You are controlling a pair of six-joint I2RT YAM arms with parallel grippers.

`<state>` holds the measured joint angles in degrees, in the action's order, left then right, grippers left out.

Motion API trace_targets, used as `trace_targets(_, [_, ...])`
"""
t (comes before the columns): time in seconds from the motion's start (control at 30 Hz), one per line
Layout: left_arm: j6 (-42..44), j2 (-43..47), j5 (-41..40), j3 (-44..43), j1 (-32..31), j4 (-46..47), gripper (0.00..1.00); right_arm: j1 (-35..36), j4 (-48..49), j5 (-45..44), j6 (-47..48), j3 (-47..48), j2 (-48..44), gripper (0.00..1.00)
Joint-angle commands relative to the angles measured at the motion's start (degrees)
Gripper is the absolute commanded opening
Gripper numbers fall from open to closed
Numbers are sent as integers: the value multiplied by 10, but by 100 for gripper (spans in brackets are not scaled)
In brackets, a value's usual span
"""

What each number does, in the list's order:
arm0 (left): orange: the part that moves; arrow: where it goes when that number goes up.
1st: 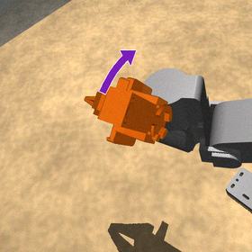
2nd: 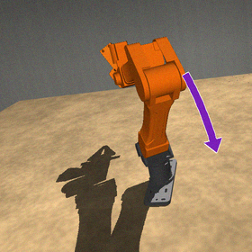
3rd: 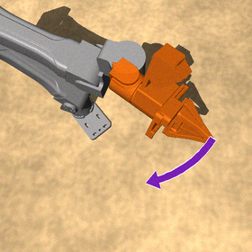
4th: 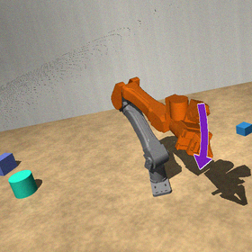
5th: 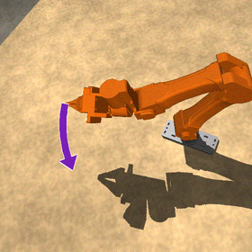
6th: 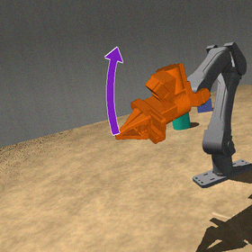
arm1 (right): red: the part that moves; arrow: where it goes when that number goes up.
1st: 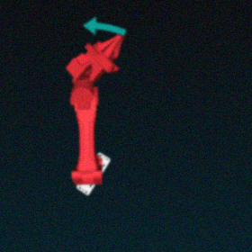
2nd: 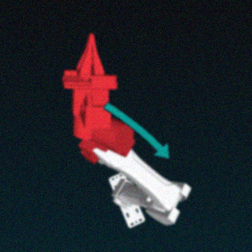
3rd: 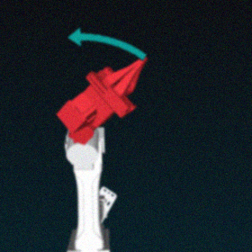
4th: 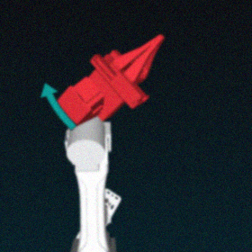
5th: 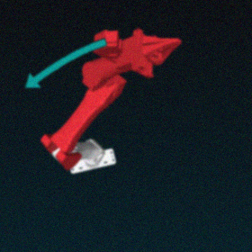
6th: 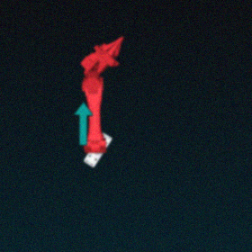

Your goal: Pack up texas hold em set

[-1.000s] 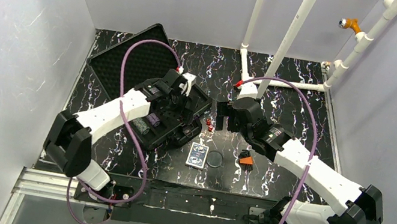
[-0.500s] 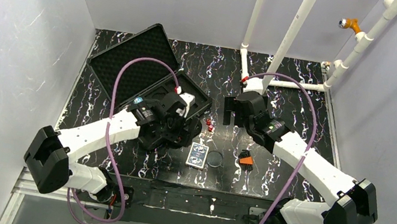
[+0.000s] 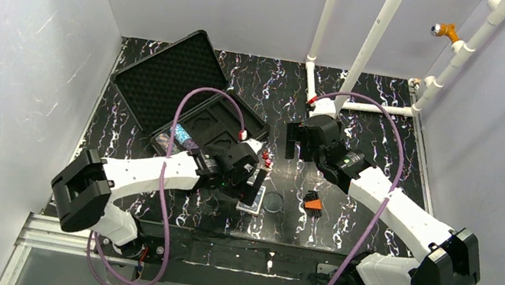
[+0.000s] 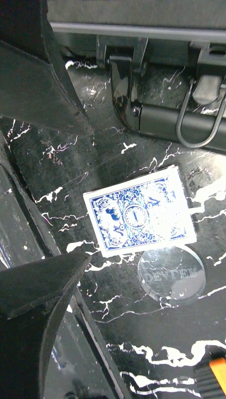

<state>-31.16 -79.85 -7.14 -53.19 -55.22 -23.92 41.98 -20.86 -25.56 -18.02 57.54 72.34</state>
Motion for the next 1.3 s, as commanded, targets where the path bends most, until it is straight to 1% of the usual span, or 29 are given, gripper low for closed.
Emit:
trace_targets(0.0, [-31, -32, -49, -12, -27, 4, 94, -5, 21, 1, 6, 0, -15, 100])
trace_targets(0.13, [-63, -58, -79, -13, -41, 7, 94, -6, 21, 2, 6, 0, -17, 100])
trace_targets(0.27, [-68, -80, -94, -14, -58, 22, 94, -7, 21, 6, 6, 0, -17, 100])
trace_targets(0.5, [-66, -131, -93, -40, -75, 26, 93, -8, 21, 10, 2, -3, -18, 100])
trace_targets(0.77, [-69, -162, -97, -61, -87, 23, 92, -9, 20, 14, -1, -10, -21, 100])
trace_targets(0.9, [-74, -167, -107, -61, -90, 15, 89, -8, 21, 14, -1, -14, -24, 100])
trace_targets(1.1, [-87, -183, -116, -61, -91, 3, 80, -10, 21, 15, -2, -17, -25, 100])
trace_targets(1.27, [-89, -195, -124, -60, -91, 1, 77, -9, 21, 14, 0, -19, -28, 100])
